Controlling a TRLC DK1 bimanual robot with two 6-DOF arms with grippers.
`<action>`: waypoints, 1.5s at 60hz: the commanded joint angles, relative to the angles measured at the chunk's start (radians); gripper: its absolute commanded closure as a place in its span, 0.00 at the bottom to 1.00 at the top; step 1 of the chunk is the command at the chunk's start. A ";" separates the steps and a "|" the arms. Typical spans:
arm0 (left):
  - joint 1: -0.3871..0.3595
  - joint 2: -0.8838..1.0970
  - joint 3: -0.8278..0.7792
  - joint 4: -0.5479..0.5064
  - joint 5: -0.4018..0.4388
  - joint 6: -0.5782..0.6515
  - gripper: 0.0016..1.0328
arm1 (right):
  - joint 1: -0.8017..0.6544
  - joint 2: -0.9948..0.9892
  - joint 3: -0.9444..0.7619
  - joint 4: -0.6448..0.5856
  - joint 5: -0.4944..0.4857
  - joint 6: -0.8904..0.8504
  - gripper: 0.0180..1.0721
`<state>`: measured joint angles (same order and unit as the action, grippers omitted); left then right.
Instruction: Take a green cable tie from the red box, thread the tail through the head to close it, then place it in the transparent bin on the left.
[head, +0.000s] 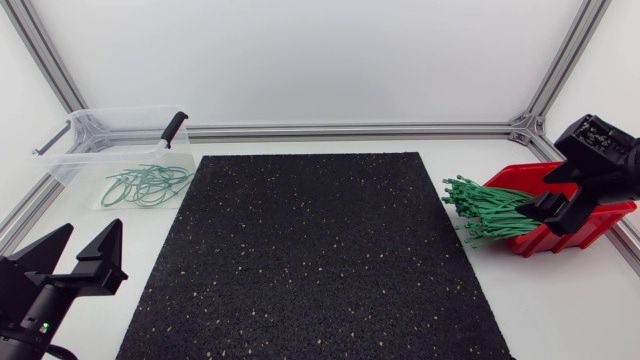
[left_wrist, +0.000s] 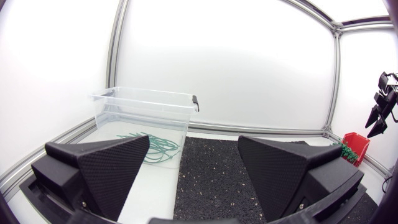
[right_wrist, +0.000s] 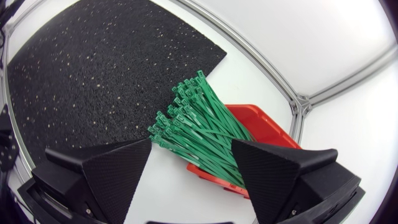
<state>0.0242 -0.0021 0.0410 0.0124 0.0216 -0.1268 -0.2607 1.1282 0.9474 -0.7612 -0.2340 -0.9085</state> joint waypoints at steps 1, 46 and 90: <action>-0.012 -0.009 -0.041 -0.011 0.009 0.018 0.04 | -0.025 0.058 0.022 -0.035 -0.005 -0.185 0.13; -0.009 -0.009 -0.041 -0.017 0.009 0.018 0.04 | -0.011 0.228 0.022 -0.173 0.021 -0.685 0.33; -0.012 -0.007 -0.039 -0.020 0.008 0.018 0.04 | 0.066 0.275 -0.061 -0.001 0.117 -0.672 0.53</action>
<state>0.0181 -0.0021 0.0410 0.0116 0.0212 -0.1268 -0.2081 1.3838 0.9123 -0.7727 -0.1284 -1.5574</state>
